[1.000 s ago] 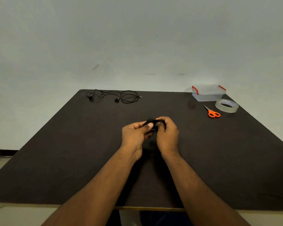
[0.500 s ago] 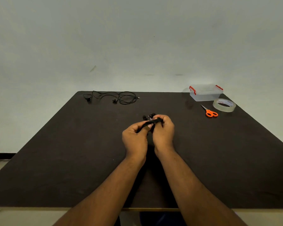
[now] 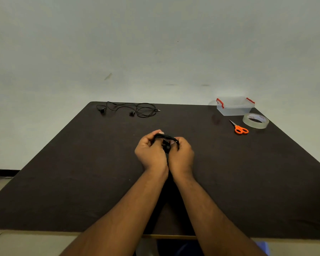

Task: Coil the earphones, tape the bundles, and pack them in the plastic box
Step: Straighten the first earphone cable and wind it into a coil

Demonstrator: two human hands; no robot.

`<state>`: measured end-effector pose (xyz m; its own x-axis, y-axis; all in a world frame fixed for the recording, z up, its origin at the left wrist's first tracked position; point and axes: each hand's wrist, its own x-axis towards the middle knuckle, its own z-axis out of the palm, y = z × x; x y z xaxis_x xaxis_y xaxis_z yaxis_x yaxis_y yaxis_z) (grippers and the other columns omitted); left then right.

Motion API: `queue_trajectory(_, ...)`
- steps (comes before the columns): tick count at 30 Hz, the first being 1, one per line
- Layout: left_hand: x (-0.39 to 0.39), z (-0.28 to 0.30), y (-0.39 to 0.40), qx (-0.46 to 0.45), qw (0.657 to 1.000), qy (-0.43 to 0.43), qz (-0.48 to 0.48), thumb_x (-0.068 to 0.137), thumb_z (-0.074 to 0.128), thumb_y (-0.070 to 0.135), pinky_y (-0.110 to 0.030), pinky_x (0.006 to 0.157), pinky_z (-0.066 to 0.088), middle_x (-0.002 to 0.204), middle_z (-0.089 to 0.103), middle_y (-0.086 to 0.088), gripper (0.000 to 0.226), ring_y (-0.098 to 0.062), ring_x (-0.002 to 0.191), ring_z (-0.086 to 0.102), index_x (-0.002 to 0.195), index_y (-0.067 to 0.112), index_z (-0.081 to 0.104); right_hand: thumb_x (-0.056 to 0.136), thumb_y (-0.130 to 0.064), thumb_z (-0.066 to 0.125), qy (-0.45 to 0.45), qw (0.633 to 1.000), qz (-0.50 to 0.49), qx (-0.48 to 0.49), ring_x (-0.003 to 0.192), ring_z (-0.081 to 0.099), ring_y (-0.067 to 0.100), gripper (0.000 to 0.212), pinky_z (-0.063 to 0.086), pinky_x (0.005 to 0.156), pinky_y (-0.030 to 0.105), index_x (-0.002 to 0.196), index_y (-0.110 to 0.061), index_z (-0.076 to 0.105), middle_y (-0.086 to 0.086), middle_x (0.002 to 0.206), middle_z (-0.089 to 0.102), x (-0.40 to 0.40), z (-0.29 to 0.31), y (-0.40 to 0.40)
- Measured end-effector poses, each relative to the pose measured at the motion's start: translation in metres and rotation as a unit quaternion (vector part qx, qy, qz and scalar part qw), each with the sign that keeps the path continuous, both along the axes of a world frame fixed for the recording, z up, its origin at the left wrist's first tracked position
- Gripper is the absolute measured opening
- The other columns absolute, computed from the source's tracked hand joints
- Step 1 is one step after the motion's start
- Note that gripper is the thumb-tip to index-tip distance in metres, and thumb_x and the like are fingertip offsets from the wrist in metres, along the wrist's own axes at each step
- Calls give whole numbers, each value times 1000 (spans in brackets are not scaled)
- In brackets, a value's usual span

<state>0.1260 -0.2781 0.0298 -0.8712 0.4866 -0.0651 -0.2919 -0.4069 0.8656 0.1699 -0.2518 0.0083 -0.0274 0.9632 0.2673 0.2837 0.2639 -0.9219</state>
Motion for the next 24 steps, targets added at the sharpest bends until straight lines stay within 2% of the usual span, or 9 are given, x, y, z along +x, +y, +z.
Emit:
queue_trajectory(2,-5,-5,-5,-33,979,199,-19,83,56,-13,-19,75,54,92,73,-3,28,-9,86,69,94,6,73,95,-18,49,28,996,-2,-81,79,64,24,17,54,71,41,86,-16,63,3,85,68,-4,-2,5)
queue_trajectory(5,-21,-11,-8,-111,856,502,-63,80,56,-9,-16,76,52,93,72,4,32,-2,85,64,97,14,73,96,-22,47,91,980,-3,-177,80,67,24,20,58,74,49,87,-23,65,2,87,70,-1,0,7)
queue_trajectory(7,-31,-8,-8,-183,780,595,-64,83,58,1,-24,72,53,91,65,14,25,-1,84,59,92,20,72,97,-23,46,70,981,5,-183,80,65,22,19,57,72,44,90,-21,64,3,89,69,6,1,8)
queue_trajectory(9,-39,-3,-9,-257,742,616,-61,88,62,14,-28,70,51,95,59,13,16,-6,88,56,96,22,73,96,-24,47,23,987,8,-159,82,62,22,19,54,68,39,87,-20,64,6,95,66,8,1,8)
queue_trajectory(13,-42,5,-17,-357,759,531,-120,87,65,31,-31,67,54,80,68,8,10,-14,77,65,92,26,72,94,-27,51,-85,993,-2,-79,90,60,28,22,54,76,41,76,-20,60,9,101,60,10,-1,-2)
queue_trajectory(16,-42,8,-23,-395,762,499,-123,85,66,34,-32,66,55,74,68,5,11,-17,73,65,86,24,71,96,-25,49,-122,989,34,-80,78,57,21,22,48,64,34,79,-16,60,7,93,61,17,2,-9)
queue_trajectory(18,-43,7,-23,-404,764,485,-132,85,65,31,-31,64,56,69,67,6,10,-16,69,66,81,23,70,95,-20,51,-60,984,73,-154,68,57,18,19,51,55,34,82,-15,64,5,83,64,21,6,-14)
queue_trajectory(20,-44,5,-23,-403,780,456,-145,84,65,24,-32,62,58,65,66,5,10,-14,63,67,75,21,69,94,-13,52,30,960,110,-257,60,55,16,16,51,49,30,86,-11,65,5,77,61,22,10,-21)
queue_trajectory(24,-40,0,-22,-365,834,392,-136,77,62,11,-37,64,59,62,68,4,15,-16,62,67,67,19,70,95,-8,51,73,938,111,-319,58,57,18,14,52,49,30,87,-8,63,8,77,58,23,9,-27)
